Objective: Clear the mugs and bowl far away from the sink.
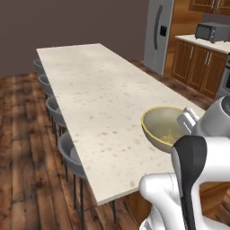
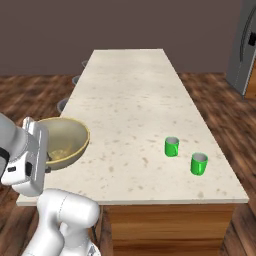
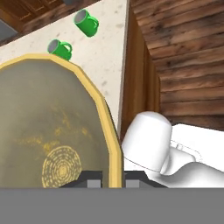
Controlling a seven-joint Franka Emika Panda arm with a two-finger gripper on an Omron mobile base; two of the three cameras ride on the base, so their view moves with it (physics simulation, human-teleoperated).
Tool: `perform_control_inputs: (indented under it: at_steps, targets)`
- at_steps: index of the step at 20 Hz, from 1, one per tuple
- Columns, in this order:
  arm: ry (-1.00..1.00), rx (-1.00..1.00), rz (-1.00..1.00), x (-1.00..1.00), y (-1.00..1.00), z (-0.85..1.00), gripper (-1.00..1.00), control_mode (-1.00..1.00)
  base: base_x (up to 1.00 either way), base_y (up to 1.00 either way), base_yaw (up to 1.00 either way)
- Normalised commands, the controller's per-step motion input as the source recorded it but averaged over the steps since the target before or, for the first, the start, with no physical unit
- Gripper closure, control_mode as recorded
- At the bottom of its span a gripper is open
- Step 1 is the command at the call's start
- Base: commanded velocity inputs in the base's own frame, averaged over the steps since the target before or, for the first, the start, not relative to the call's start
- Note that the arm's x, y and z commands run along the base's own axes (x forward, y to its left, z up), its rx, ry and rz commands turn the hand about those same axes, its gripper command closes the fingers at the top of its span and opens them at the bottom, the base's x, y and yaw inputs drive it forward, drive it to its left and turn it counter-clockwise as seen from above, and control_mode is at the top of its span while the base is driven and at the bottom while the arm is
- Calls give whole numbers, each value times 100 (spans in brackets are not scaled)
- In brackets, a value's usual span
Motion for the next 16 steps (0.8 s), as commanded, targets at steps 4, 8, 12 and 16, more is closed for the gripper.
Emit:
perform_control_inputs:
  at_steps: [4, 8, 12, 16]
  targets:
    - [10, 0, -3, 45, 0, -3, 100, -100, 48, 0, -13]
    - [20, 0, 0, 74, 0, -11, 100, -100, 0, 0, 0]
    - [15, 0, 1, 72, 0, -11, 100, -100, 0, 0, 0]
    - [2, -6, 2, 80, 0, -9, 100, -100, 0, 0, 0]
